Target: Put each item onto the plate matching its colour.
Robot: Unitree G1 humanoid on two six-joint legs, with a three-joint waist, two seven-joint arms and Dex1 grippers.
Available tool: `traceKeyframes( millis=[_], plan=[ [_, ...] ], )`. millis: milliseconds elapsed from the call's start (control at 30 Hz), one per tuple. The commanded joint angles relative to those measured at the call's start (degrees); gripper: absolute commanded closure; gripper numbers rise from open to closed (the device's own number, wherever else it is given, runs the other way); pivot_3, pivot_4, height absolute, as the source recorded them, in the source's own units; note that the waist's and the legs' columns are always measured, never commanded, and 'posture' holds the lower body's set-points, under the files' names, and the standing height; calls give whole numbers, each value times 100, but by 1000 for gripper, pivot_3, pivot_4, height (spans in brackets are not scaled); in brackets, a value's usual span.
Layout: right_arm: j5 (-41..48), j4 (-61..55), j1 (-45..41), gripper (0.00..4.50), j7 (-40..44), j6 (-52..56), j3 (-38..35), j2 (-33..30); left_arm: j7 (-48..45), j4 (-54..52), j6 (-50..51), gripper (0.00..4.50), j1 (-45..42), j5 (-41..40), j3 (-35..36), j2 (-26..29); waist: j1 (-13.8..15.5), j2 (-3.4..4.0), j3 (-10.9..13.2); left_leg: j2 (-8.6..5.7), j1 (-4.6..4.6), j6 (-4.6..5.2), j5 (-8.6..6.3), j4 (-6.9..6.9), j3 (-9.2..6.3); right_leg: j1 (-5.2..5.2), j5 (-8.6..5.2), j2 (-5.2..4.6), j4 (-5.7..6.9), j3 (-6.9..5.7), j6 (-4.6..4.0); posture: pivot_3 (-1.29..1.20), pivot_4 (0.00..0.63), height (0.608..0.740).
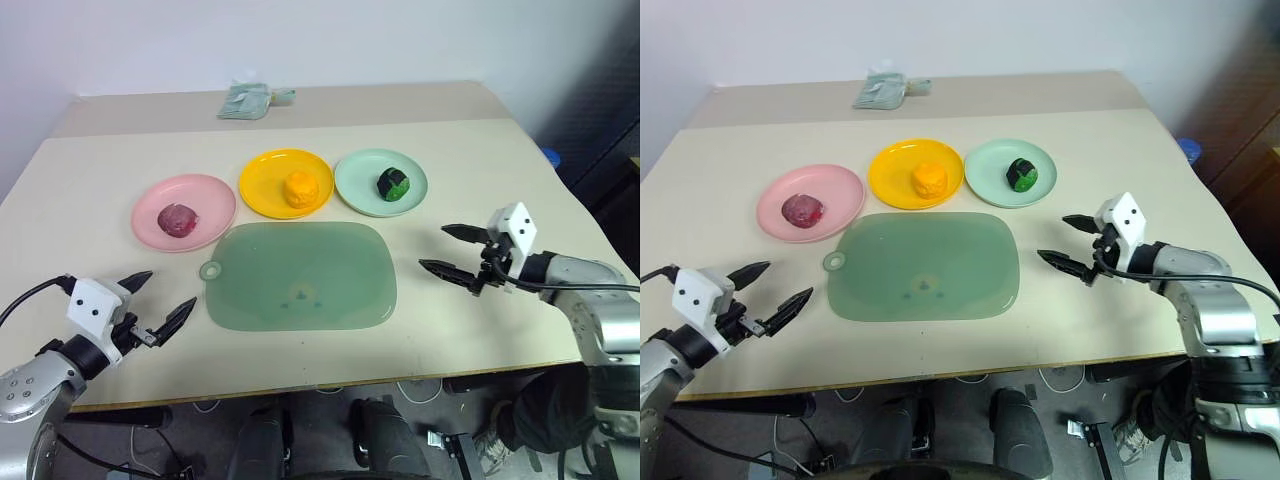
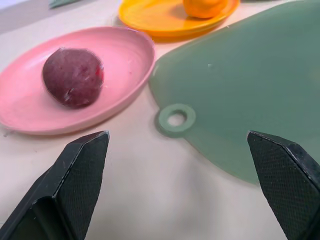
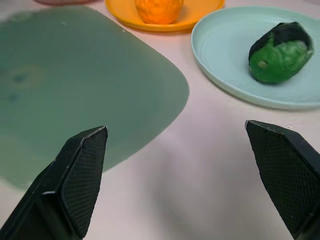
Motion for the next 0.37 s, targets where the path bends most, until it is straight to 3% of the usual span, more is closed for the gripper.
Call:
traceKeyframes(
  millis=[33, 367],
  plan=[
    [187, -374, 169, 26, -74, 140, -231, -47, -22, -122, -52, 0, 21, -61, 115, 7, 13, 0, 0, 1, -1, 0, 0, -1, -1, -2, -1, 1, 0, 0, -1, 0, 150, 740],
    [288, -638, 277, 26, -286, 348, -233, 7, 148, -345, 167, 0, -108, -69, -171, -85, 45, -2, -1, -4, -8, 1, 0, -1, 0, -1, -1, -3, -6, -1, -1, 0, 150, 740]
  ],
)
